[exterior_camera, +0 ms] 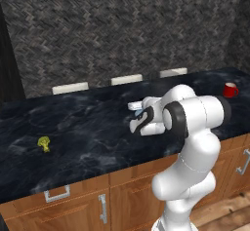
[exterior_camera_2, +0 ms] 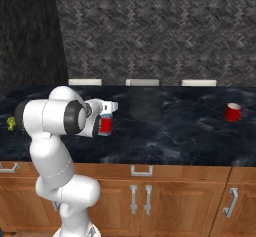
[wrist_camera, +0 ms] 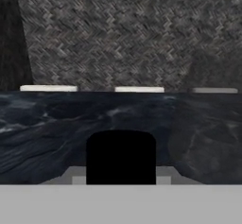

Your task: Open the cabinet directly in front. Then move the liquor and the mug to the dining counter with the jar on it.

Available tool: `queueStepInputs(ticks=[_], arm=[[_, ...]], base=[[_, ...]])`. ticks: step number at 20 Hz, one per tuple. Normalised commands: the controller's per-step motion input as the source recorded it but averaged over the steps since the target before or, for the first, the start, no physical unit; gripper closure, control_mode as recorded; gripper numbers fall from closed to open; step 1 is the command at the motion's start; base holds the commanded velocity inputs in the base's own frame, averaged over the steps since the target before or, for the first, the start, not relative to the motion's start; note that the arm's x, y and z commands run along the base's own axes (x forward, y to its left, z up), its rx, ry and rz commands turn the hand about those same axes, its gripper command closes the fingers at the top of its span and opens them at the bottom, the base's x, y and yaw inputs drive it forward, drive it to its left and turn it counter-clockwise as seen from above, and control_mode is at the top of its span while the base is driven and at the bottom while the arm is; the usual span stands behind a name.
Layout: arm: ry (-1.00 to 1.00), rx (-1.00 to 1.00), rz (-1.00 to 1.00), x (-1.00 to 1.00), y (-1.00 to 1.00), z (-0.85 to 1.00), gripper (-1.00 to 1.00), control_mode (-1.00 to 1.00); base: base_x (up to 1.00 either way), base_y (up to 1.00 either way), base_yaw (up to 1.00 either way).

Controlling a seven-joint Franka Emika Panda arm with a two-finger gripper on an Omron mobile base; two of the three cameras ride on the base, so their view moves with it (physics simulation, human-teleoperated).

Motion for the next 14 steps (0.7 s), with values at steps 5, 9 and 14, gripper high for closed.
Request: queueStepInputs(ticks=[5, 9, 14], arm=[[-0.21, 0.0, 0.0, -0.17, 0.0, 0.0, 1.0, -1.0], [-0.02, 0.0, 0.0, 0.0, 0.0, 0.0, 1.0, -1.0], [0.0, 0.0, 0.0, 0.0, 0.0, 0.0, -1.0, -1.0]], base=[[0.0, 0.0, 0.0], [0.0, 0.0, 0.0], [0.0, 0.0, 0.0]])
